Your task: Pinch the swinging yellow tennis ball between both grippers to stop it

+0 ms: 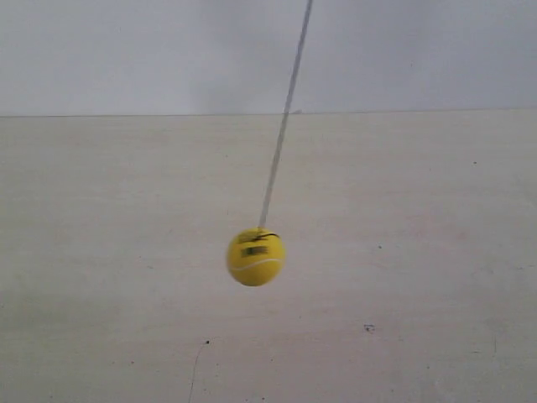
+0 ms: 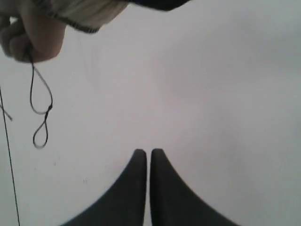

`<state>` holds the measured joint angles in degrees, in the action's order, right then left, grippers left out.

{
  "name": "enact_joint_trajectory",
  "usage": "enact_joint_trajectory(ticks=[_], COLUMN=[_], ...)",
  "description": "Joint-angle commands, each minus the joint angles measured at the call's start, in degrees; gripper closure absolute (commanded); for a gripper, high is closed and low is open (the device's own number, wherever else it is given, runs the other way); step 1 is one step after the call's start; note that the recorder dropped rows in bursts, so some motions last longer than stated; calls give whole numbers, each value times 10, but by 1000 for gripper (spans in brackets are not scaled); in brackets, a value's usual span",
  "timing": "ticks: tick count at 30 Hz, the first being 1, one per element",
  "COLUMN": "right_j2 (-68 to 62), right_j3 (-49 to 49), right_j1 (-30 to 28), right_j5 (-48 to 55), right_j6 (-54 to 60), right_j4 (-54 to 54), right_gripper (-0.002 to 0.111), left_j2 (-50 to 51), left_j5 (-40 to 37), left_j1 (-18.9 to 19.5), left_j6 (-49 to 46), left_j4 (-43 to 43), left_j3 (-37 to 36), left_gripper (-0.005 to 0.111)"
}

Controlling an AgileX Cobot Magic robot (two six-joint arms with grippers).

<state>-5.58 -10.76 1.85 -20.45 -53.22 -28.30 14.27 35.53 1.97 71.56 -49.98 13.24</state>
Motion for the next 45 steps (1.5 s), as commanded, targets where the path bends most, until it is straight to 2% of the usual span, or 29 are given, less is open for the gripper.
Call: enact_joint_trajectory(ticks=[1,2,5,6,7,9,12,14,17,22,28,33,39,43,45], right_j2=[-72,-116,-202,-253,-306,-383,-485,-570,-632,-670,-671,-671,-671,-671,-671], right_j3=[-15,-15,-15,-15,-15,-15,-15,-15,-15,-15,-15,-15,-15,-15,-15], right_j1=[0,0,0,0,0,0,0,0,0,0,6,81,156,168,168], right_j5=[-55,-80,-126,-181,-224,-248,-291,-315,-323,-351,-368,-352,-280,-267,-235], right_j6=[-140,-167,-172,-165,-146,-104,-34,38,93,118,112,135,173,185,210], right_j4=[-219,-275,-318,-338,-352,-353,-353,-335,-314,-308,-329,-334,-284,-273,-230], right_gripper=[108,108,108,108,108,108,108,108,108,108,108,108,108,108,108], left_j2=[108,159,251,299,337,408,488,556,619,689,756,799,806,806,806], left_j5=[131,157,155,173,199,251,287,291,291,292,308,309,308,307,307], left_j1=[2,2,2,2,2,2,1,-23,-70,-116,-154,-179,-186,-186,-186], left_j6=[39,15,-27,-45,-76,-123,-178,-250,-334,-431,-470,-510,-524,-524,-524], left_j4=[-102,-115,-149,-152,-152,-150,-145,-122,-88,-21,-21,-36,-34,-37,-38], left_j3=[25,27,27,27,27,27,27,27,27,30,48,55,55,55,55], left_gripper=[102,102,102,102,102,102,102,102,102,102,102,102,102,102,102])
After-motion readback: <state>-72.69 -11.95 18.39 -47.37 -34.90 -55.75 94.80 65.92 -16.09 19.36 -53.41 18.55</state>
